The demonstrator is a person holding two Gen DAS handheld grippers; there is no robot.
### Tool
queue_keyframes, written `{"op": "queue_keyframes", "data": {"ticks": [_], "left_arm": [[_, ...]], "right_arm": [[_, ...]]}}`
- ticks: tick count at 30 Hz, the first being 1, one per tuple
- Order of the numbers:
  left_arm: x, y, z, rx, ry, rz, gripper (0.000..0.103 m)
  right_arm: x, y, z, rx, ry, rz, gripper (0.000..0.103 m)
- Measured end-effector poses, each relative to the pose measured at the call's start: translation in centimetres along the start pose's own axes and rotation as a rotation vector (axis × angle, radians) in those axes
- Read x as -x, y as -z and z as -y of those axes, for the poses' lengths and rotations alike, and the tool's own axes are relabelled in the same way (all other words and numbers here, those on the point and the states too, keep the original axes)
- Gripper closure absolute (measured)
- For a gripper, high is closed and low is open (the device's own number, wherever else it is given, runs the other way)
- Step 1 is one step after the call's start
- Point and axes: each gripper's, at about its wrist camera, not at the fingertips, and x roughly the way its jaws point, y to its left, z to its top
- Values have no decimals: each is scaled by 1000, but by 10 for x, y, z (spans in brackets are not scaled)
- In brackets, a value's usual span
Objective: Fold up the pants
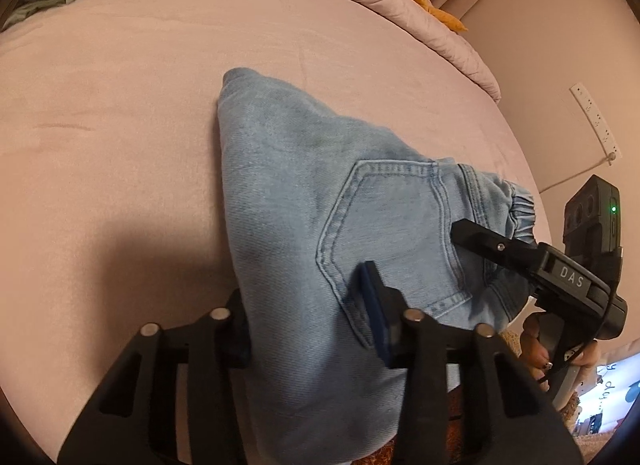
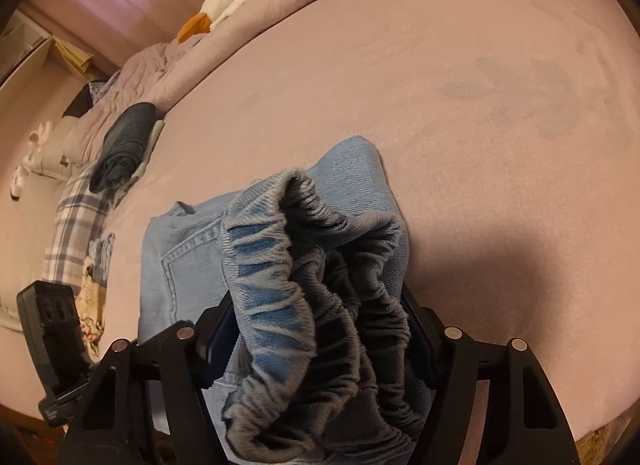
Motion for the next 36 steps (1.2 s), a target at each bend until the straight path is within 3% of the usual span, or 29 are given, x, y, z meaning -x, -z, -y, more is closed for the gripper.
{"op": "queue_keyframes", "data": {"ticks": [6, 11, 17, 21, 26, 29, 36], "left_arm": [[-4, 0, 2, -27, -25, 11, 67], [-6, 3, -9, -22, 31, 8, 63], [-9, 1, -15, -7, 80, 11, 61], [-6, 2, -12, -2, 65, 9, 67], [8, 8, 0, 6, 33, 66, 79], [20, 8, 4, -3, 61, 87, 82], [55, 13, 6, 0, 86, 140, 82]], "right_arm": [[-1, 1, -2, 2, 19, 4, 32], [-4, 1, 5, -5, -15, 0, 30], [-7, 2, 0, 4, 2, 20, 30], [-7, 2, -5, 9, 27, 35, 30], [2, 7, -8, 2, 50, 78, 40], [10, 9, -14, 16, 61, 106, 45], [37, 11, -27, -18, -35, 176, 48]]}}
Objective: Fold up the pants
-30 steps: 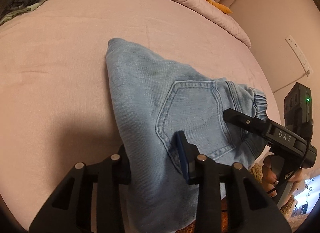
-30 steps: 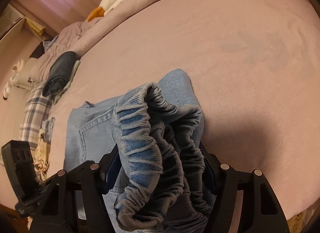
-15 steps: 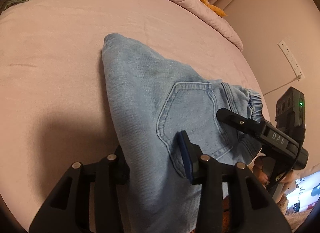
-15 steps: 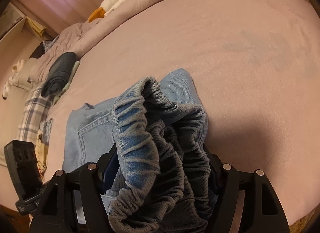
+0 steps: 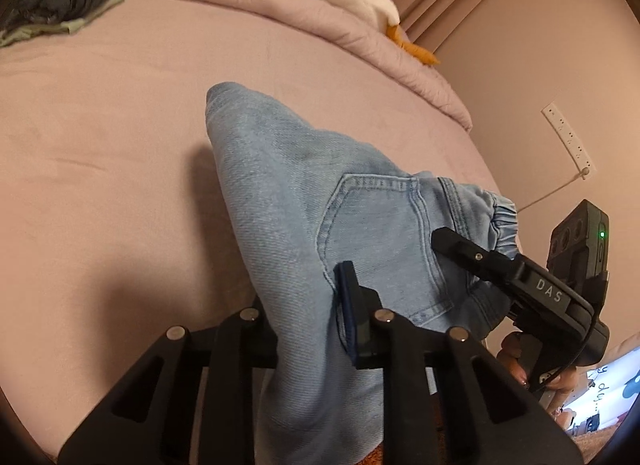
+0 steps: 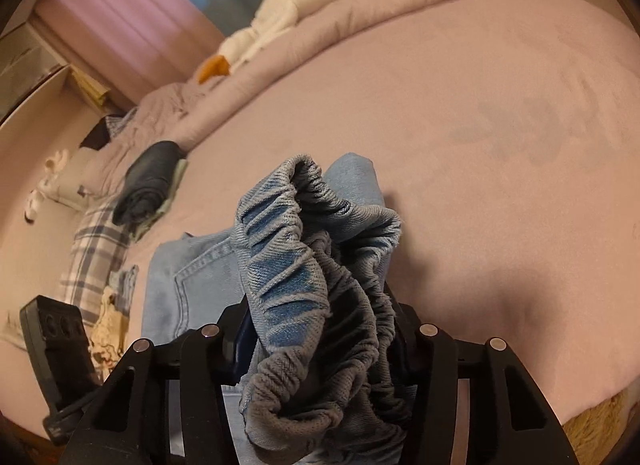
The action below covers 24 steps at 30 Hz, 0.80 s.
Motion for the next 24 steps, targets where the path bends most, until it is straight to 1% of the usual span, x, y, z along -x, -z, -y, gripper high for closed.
{"op": "queue_keyframes", "data": {"ticks": [4, 8, 12, 15, 18, 20, 23, 24], "left_arm": [[22, 0, 1, 12, 13, 40, 82], [44, -6, 11, -27, -3, 88, 82], [61, -15, 19, -50, 1, 125, 82], [66, -28, 27, -91, -3, 148, 82], [69, -37, 28, -110, -6, 145, 82], [71, -48, 31, -135, -24, 143, 82], [74, -61, 30, -171, -56, 174, 82], [74, -62, 27, -172, -56, 189, 82]], "right_arm": [[13, 1, -18, 32, -10, 33, 48], [26, -2, -39, 72, -21, 75, 48], [35, -8, -51, 86, -37, 96, 48], [44, -19, -63, 117, -41, 125, 48], [48, -29, -72, 136, -37, 140, 48], [46, -38, -79, 150, -26, 141, 48], [38, -51, -87, 166, -23, 127, 48], [35, -55, -89, 168, -27, 120, 48]]}}
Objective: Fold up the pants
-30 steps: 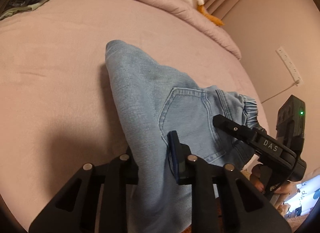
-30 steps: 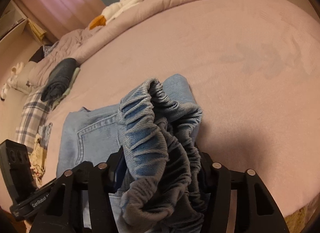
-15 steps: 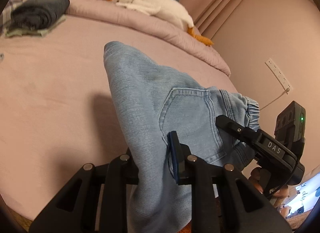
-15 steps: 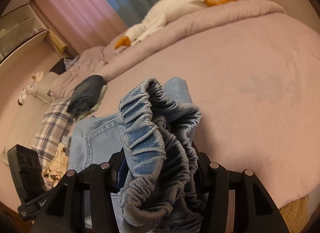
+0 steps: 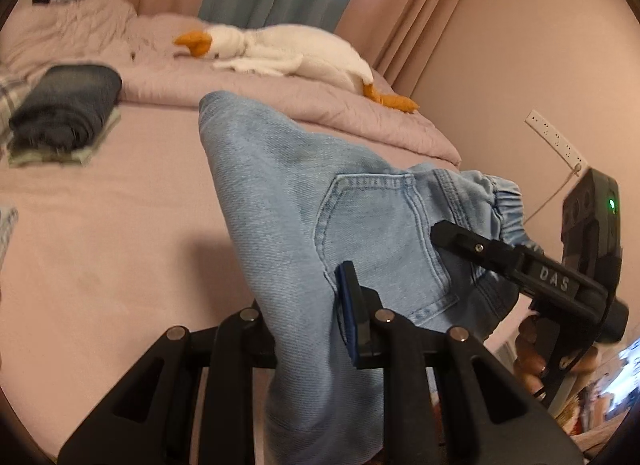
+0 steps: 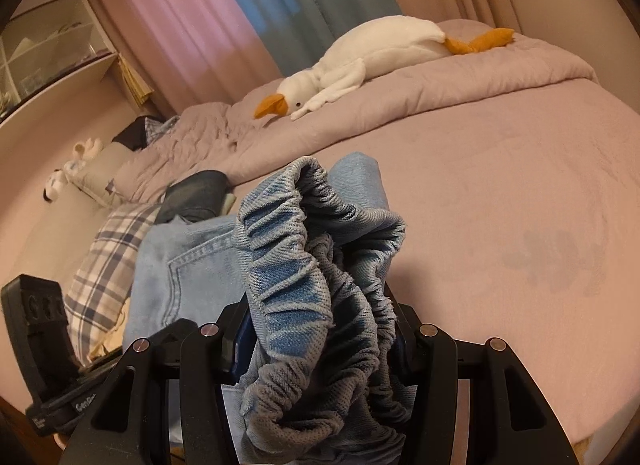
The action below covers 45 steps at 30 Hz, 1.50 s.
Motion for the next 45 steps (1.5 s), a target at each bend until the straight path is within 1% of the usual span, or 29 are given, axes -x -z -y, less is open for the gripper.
{"op": "queue_keyframes", "data": {"ticks": [3, 4, 6, 8, 13, 16, 18, 22, 26, 29, 33, 35, 37, 41, 45], "left_arm": [[-6, 6, -13, 25, -3, 14, 82], [-11, 9, -18, 35, -5, 1, 82], [-26, 15, -31, 91, 0, -54, 82], [-37, 20, -38, 123, 5, -96, 82], [-51, 23, -43, 119, -6, -117, 82], [-58, 26, -43, 93, -14, -130, 82], [-68, 30, -44, 78, -27, -156, 82], [-84, 38, -49, 90, -15, -200, 82], [-98, 46, -54, 103, -13, -239, 81], [-109, 51, -60, 113, -25, -272, 81], [-114, 52, -65, 114, -27, -283, 79], [-116, 53, -65, 100, -38, -288, 78], [-118, 54, -67, 107, -46, -292, 76], [-119, 54, -70, 120, -35, -298, 75], [-121, 56, -72, 115, -42, -306, 69]], "right_arm": [[-11, -4, 4, -20, -36, -19, 48], [-16, -1, 4, -14, -33, -22, 48], [-25, 7, 3, 3, -4, -35, 48], [-38, 15, 6, -11, 31, -71, 48], [-56, 20, 15, -42, 50, -111, 48], [-60, 20, 16, -28, 75, -118, 48], [-64, 21, 17, -39, 92, -138, 48], [-73, 24, 26, -58, 133, -178, 48], [-81, 28, 36, -83, 137, -213, 48], [-92, 32, 41, -91, 160, -252, 47], [-102, 38, 46, -92, 191, -285, 44], [-104, 38, 46, -88, 199, -290, 44], [-104, 39, 46, -79, 204, -292, 43], [-105, 38, 48, -81, 207, -298, 42], [-106, 39, 50, -74, 212, -312, 39]]}}
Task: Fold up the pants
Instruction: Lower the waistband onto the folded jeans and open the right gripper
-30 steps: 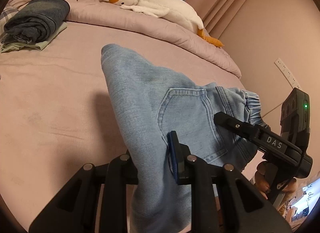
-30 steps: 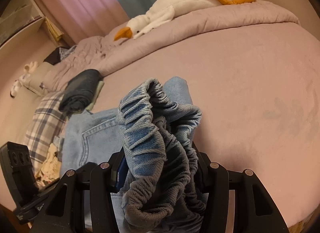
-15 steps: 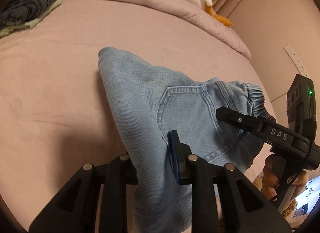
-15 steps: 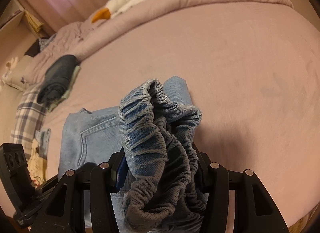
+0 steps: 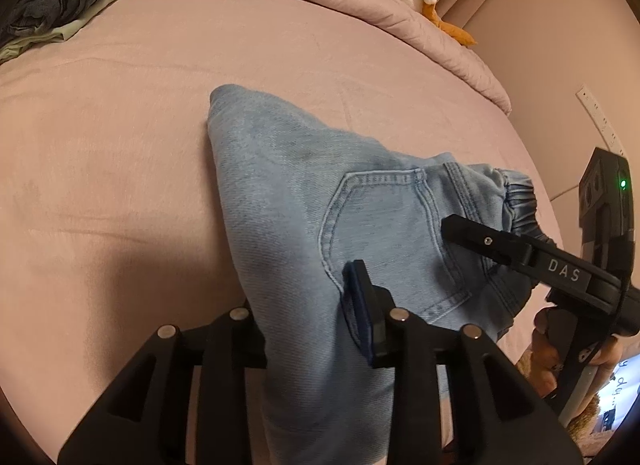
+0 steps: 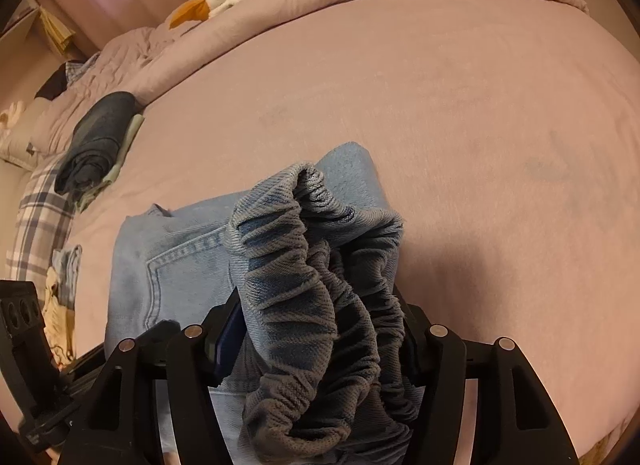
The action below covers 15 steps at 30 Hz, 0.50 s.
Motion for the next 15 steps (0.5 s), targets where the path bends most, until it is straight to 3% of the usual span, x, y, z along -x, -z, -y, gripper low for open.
{"op": "queue_keyframes", "data": {"ticks": [2, 6, 10, 15], "left_arm": [[1, 0, 0, -12, -10, 5, 66], [3, 3, 1, -30, -58, -3, 47], [16, 7, 2, -24, -83, 11, 44], [47, 18, 10, -38, -64, 92, 27]], "right_arm": [[0, 1, 0, 7, 8, -6, 37], [2, 2, -2, 10, 31, -9, 32], [10, 4, -6, 36, 62, 6, 30], [40, 9, -17, 120, 130, 119, 20]]}}
